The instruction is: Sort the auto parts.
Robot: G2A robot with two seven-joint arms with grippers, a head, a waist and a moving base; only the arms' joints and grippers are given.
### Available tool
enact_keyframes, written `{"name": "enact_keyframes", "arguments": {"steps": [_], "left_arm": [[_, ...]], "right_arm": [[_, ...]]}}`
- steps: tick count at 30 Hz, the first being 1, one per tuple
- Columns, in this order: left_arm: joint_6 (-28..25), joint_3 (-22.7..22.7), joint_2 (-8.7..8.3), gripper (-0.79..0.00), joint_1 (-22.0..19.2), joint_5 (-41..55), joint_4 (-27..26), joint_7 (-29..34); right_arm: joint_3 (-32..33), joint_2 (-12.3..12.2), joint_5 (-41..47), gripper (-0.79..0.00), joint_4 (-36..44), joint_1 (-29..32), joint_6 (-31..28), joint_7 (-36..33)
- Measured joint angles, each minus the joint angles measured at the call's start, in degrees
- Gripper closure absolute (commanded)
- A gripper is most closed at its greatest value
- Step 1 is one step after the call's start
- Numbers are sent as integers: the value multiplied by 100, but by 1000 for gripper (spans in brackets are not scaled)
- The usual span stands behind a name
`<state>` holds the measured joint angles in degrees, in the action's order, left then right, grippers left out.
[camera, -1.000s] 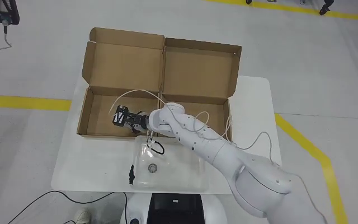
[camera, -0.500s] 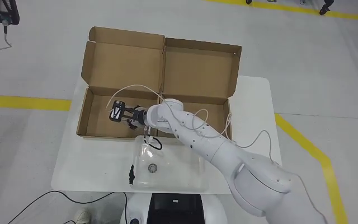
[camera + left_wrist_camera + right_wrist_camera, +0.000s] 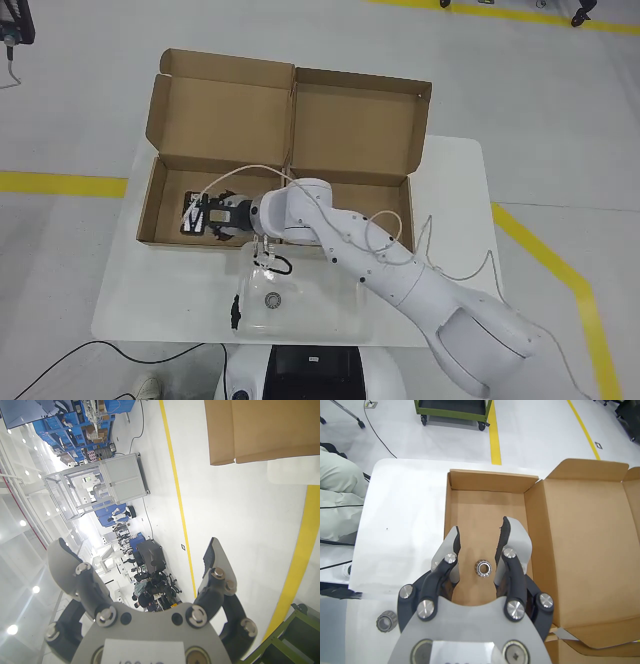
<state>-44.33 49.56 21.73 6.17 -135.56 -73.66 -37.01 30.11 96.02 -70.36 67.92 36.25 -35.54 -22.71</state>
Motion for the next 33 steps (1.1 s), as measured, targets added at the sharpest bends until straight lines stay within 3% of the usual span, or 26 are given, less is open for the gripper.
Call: {"name": "enact_keyframes", "arguments": {"steps": [11, 17, 26, 33], "left_arm": [[0, 0, 0, -785, 0, 0, 0, 0], [0, 0, 0, -785, 0, 0, 0, 0], [0, 0, 0, -785, 0, 0, 0, 0], [0, 0, 0, -785, 0, 0, 0, 0]], "right_arm": [[1074, -857, -584, -317, 2361, 2004, -911, -843], [1453, -1173, -1006, -311, 3127, 2988, -1182, -1132], [1508, -1424, -1588, -314, 3458, 3710, -1406, -1387], [1359, -1483, -1869, -323, 3213, 3796, -1263, -1268]]}}
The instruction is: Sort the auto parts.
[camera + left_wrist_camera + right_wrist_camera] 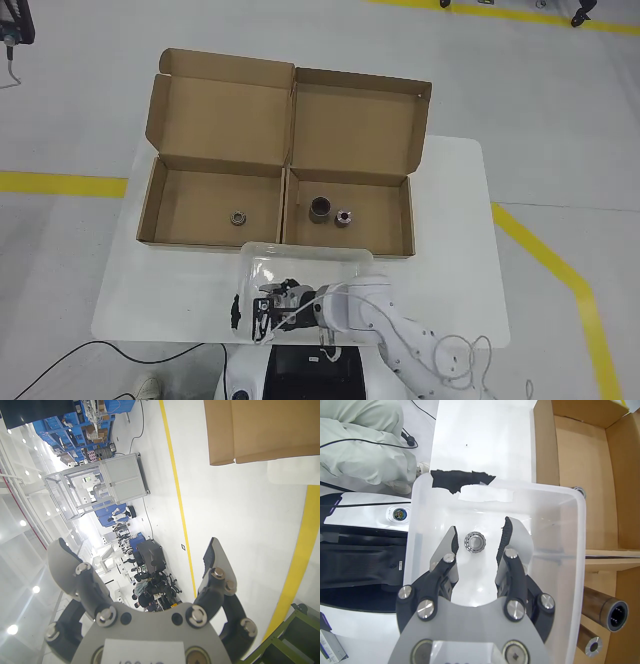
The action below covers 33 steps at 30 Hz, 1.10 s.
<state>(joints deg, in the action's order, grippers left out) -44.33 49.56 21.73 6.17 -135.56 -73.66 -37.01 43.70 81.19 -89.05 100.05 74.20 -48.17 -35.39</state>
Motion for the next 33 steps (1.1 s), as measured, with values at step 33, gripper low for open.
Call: {"name": "enact_keyframes", "arguments": {"steps": [33], "left_arm": [[0, 0, 0, -785, 0, 0, 0, 0]], "right_arm": [[-914, 168, -658, -228, -1295, -753, 704, 144]]}}
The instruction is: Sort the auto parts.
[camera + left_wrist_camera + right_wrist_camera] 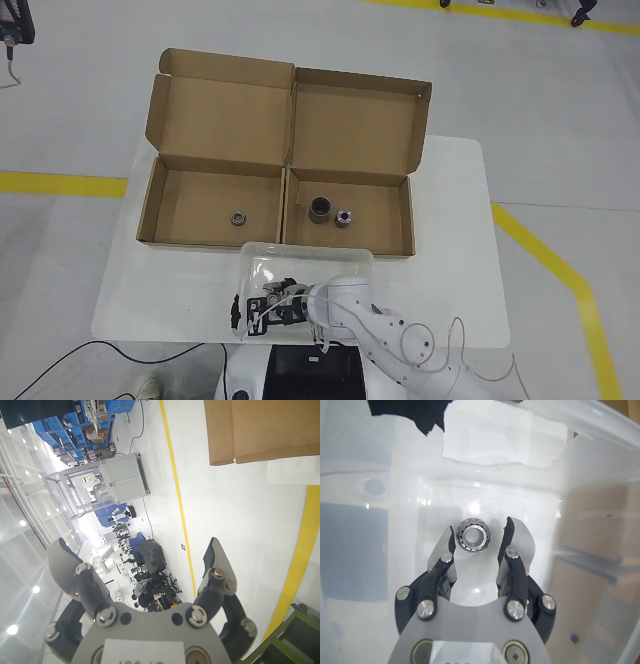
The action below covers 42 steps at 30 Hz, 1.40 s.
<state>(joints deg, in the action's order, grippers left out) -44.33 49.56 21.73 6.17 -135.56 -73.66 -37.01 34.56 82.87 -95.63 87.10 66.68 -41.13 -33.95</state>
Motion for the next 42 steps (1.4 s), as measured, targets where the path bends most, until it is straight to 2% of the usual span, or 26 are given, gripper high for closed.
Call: {"name": "enact_keyframes", "arguments": {"steps": [1, 2, 3, 12, 19, 31, 36, 42], "left_arm": [[0, 0, 0, -785, 0, 0, 0, 0], [0, 0, 0, -785, 0, 0, 0, 0], [0, 0, 0, -785, 0, 0, 0, 0], [0, 0, 0, -785, 0, 0, 0, 0], [0, 0, 0, -785, 0, 0, 0, 0], [0, 0, 0, -785, 0, 0, 0, 0], [0, 0, 0, -785, 0, 0, 0, 0], [0, 0, 0, -785, 0, 0, 0, 0]], "right_arm": [[-21, 5, -19, -148, -11, -13, 9, -24], [-54, 12, -57, -22, -19, -32, 19, -54], [-78, 18, -89, 0, -24, -46, 33, -69], [-137, 27, -271, 0, 65, -60, 276, 43], [134, -90, -241, 0, 409, 128, 272, 309], [1042, -461, -112, 0, 1574, 612, -388, 1131], [1226, -510, -19, 0, 1953, 494, -511, 1488], [1423, -495, 255, 0, 2087, 220, -191, 1942]]}}
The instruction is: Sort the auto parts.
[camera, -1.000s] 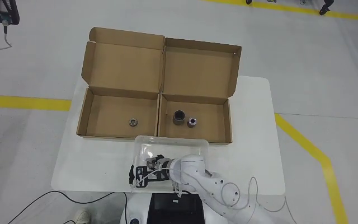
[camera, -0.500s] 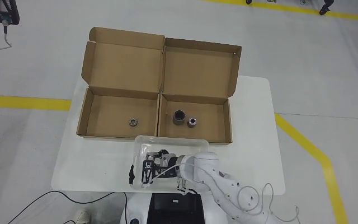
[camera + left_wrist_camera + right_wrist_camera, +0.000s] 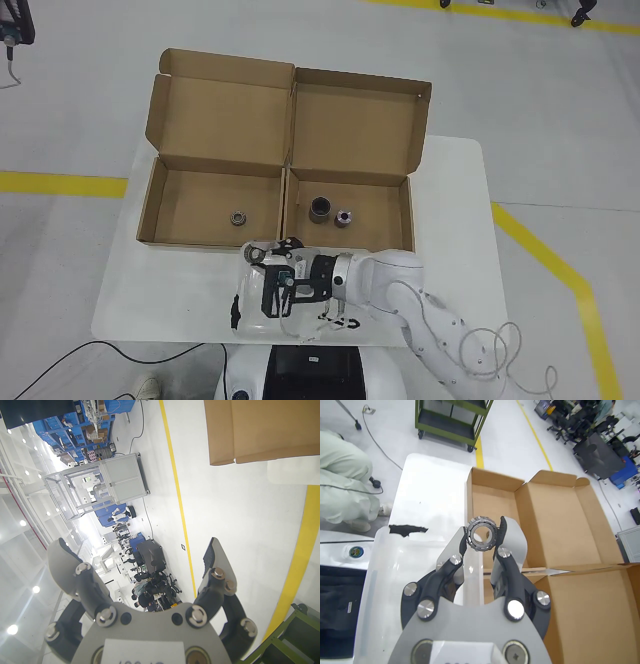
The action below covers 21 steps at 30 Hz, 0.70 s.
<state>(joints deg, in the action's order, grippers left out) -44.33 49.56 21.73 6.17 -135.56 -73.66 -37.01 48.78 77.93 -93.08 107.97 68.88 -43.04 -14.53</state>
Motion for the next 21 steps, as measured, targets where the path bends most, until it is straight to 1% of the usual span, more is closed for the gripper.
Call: {"name": "enact_keyframes", "arguments": {"steps": [6, 11, 15, 21], "left_arm": [[0, 0, 0, -785, 0, 0, 0, 0], [0, 0, 0, -785, 0, 0, 0, 0], [0, 0, 0, -785, 0, 0, 0, 0], [0, 0, 0, -785, 0, 0, 0, 0]], "right_arm": [[-103, 82, 375, 0, 16, -500, 4, -135], [142, 105, 856, 0, -22, -774, 124, 421], [299, 86, 960, 0, -19, -686, 328, 753], [568, 11, 1042, 0, 129, -285, 528, 1110]]}}
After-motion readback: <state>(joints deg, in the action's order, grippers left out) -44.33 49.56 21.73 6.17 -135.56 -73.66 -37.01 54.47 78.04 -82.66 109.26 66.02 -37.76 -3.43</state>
